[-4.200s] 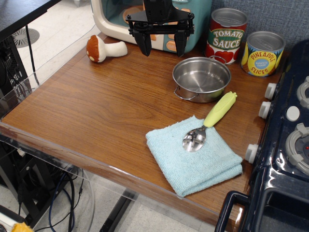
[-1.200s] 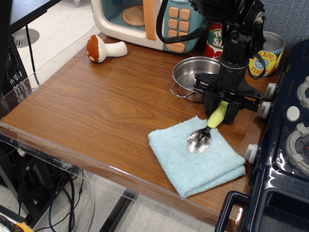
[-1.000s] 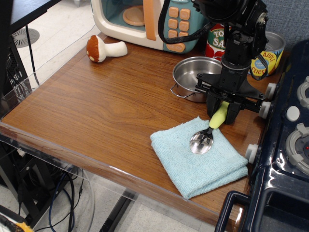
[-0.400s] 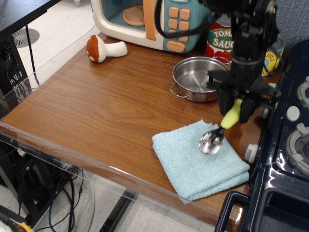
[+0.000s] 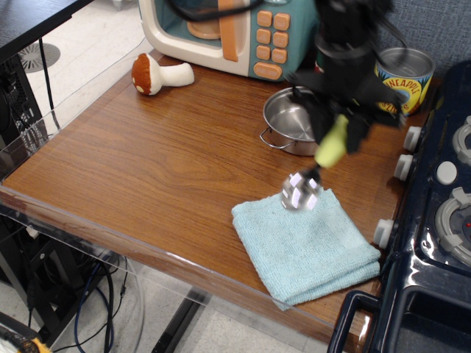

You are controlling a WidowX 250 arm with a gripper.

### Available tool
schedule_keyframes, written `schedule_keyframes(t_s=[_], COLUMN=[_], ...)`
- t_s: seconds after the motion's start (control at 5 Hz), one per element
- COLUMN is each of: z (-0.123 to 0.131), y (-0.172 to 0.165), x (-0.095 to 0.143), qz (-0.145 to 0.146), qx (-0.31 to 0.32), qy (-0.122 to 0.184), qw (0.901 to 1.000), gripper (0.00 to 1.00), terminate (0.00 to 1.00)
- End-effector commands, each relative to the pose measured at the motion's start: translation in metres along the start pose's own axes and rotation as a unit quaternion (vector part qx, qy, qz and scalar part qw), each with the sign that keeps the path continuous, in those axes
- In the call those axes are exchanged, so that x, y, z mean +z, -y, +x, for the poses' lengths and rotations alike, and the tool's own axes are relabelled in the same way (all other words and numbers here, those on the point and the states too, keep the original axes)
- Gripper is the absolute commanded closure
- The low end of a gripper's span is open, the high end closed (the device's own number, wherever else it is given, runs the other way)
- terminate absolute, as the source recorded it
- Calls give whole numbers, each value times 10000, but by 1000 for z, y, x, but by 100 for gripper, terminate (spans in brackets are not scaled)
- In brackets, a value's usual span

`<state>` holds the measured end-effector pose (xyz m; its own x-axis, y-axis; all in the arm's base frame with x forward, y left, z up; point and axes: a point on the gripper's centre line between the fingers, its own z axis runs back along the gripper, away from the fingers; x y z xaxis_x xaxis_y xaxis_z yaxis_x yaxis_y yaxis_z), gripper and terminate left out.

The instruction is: Pick up the spoon and move it to the bottom left corner

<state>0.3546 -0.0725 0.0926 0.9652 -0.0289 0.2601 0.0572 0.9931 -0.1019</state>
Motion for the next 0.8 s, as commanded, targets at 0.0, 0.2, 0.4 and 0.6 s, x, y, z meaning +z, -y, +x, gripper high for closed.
schedule_keyframes(t_s=[0.0,0.2,0.4,0.6], z=[-2,-11,-18,-27], y=[-93,-142,-179,-208], x=[43,48,53,47], qz=[299,316,560,814], qx=[1127,1698,1936,1941], qy=[309,366,347,78], qw=[9927,9843,9789,9776], gripper=[100,100,100,100], terminate=[0,0,0,0])
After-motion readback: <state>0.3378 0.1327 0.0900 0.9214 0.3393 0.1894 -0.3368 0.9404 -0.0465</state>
